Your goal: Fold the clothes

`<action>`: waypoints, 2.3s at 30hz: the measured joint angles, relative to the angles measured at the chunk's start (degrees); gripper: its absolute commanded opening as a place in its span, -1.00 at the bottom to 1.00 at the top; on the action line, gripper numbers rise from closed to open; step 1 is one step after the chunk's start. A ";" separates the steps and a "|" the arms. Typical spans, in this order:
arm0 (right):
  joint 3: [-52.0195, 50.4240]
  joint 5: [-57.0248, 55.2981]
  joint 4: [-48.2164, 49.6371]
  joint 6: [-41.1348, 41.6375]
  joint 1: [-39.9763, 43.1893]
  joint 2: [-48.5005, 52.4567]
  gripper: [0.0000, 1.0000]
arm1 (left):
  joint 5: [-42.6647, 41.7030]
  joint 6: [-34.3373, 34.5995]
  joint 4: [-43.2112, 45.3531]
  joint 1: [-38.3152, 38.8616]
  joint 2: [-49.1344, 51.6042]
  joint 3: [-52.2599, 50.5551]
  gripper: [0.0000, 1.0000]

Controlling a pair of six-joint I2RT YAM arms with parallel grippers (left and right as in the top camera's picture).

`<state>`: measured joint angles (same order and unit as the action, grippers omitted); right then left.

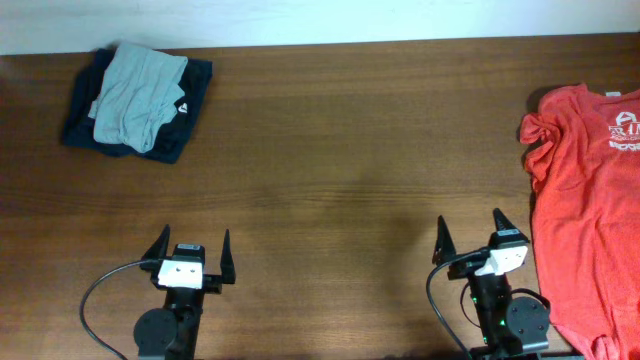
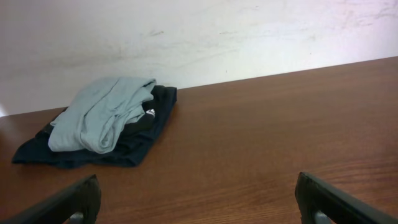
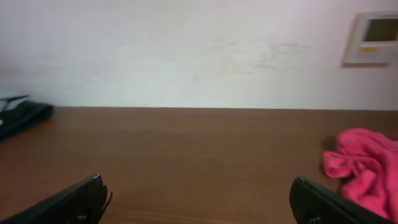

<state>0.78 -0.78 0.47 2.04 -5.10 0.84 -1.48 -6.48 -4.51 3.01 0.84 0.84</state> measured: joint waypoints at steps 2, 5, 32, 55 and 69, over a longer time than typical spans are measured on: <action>1.20 -1.84 -0.11 0.83 0.00 0.81 0.97 | 0.02 0.00 0.00 0.00 0.00 0.00 0.99; 6.23 -4.33 -0.46 2.27 0.00 4.61 0.97 | 0.02 0.00 0.00 0.00 0.00 0.00 0.99; 113.48 -11.80 -66.51 -0.68 17.29 97.68 0.97 | 0.07 0.00 -0.02 0.00 0.00 0.00 0.99; 113.57 -4.94 -54.80 -8.68 21.11 128.58 0.09 | 0.04 0.00 -0.02 0.00 0.00 0.00 0.99; 113.55 -5.33 -52.54 -8.96 24.83 133.81 0.01 | 0.04 0.00 -0.02 0.00 0.00 0.00 0.99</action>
<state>114.32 -6.11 -52.07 -6.92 19.73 134.65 -1.43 -6.48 -4.54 3.01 0.84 0.84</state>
